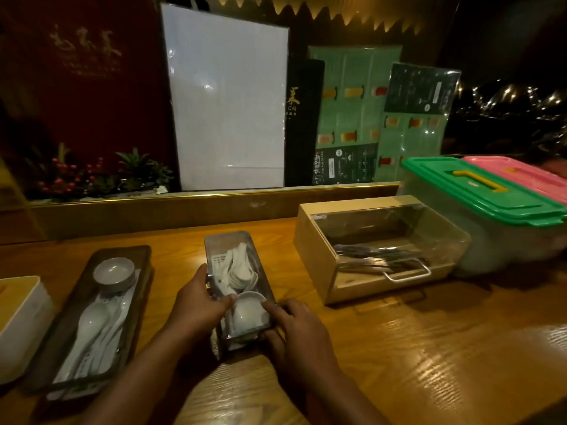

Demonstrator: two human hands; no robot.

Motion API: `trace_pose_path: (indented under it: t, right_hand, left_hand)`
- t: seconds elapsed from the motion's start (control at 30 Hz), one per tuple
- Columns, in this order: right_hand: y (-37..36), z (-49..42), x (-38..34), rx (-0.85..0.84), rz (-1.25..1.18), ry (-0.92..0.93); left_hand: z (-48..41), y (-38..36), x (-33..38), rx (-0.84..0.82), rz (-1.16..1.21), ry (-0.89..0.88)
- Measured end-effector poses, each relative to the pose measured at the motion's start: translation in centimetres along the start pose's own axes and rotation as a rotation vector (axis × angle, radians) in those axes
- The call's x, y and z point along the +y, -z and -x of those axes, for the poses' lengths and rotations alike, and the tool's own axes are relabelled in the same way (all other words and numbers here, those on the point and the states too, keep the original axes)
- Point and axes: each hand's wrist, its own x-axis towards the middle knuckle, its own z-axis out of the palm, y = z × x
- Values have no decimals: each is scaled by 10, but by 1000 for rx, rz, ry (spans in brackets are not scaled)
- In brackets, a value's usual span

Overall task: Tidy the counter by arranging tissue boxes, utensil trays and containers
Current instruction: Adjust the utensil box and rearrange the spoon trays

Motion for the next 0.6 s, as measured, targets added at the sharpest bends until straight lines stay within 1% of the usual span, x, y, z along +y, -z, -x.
trace_pose_path:
  t: [0.1,0.23,0.4,0.6]
  right_hand:
    - [14,5,20,59,19,-71]
    - [28,11,38,102,0,-146]
    - [38,14,59,110,15,-155]
    - [48,10,76,89,40,-170]
  left_hand:
    - [-6,-22,8,-55,74,-6]
    - [-13,-46,15,-105,99,-35]
    - [-17,-69,23,-155,120,-42]
    - [-19,-88,35,-166,124,-38]
